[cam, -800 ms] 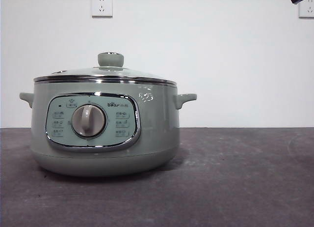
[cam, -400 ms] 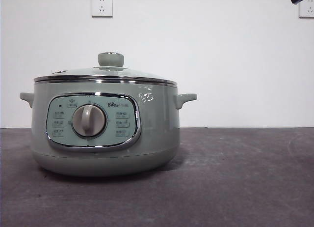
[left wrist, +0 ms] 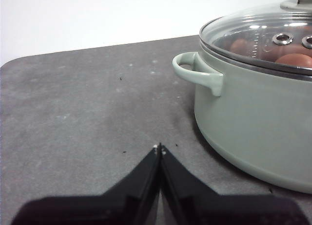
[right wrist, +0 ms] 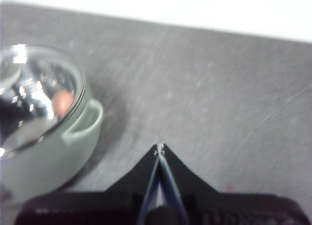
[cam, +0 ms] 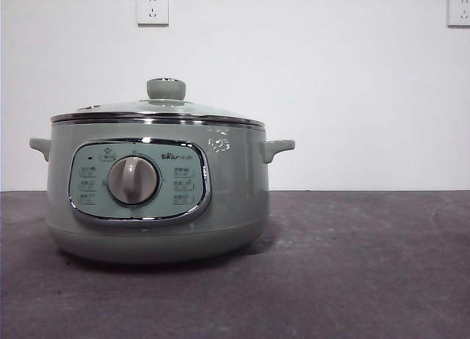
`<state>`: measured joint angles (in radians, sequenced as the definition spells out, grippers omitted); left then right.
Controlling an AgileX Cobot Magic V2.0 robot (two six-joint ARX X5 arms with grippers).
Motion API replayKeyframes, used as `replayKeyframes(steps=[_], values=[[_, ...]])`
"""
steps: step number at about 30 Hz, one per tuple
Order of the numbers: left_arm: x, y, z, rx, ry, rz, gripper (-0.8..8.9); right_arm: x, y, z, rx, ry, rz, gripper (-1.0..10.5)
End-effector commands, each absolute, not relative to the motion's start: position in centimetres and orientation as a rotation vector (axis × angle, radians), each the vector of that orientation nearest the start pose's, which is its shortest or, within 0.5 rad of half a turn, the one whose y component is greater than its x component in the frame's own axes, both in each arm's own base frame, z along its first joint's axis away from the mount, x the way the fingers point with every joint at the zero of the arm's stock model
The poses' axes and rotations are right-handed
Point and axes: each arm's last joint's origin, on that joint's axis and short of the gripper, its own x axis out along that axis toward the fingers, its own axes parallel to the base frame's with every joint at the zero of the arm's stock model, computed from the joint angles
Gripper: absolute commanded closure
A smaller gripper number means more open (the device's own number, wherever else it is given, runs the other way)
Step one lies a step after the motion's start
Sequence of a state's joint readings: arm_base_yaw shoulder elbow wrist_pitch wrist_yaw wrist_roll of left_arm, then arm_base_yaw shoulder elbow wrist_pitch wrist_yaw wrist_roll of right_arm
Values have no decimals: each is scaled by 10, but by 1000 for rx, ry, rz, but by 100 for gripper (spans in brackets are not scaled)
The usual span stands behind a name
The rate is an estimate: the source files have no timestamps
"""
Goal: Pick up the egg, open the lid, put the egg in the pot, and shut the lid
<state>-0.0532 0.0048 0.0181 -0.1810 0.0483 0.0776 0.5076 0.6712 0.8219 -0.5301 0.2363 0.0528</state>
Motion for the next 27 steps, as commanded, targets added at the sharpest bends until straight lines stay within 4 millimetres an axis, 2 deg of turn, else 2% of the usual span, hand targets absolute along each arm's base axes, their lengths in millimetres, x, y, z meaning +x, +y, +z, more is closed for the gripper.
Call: replayKeyframes(steps=[1,5,10,15,18,27], values=[[96,-6,147,71,175,-110,816,116,47,327,-57,306,277,946],[96,-6,147,71,175,-110,816,105,27,308,17,133,335,946],[96,-6,147,71,175,-110,816,94,12,257,41,-27,221,946],[96,-6,147,71,175,-110,816,88,11,204,44,-24,209,946],[96,-6,147,71,175,-110,816,91,11,184,67,6,211,946],[96,-6,147,71,176,-110,816,96,11,153,91,132,204,946]])
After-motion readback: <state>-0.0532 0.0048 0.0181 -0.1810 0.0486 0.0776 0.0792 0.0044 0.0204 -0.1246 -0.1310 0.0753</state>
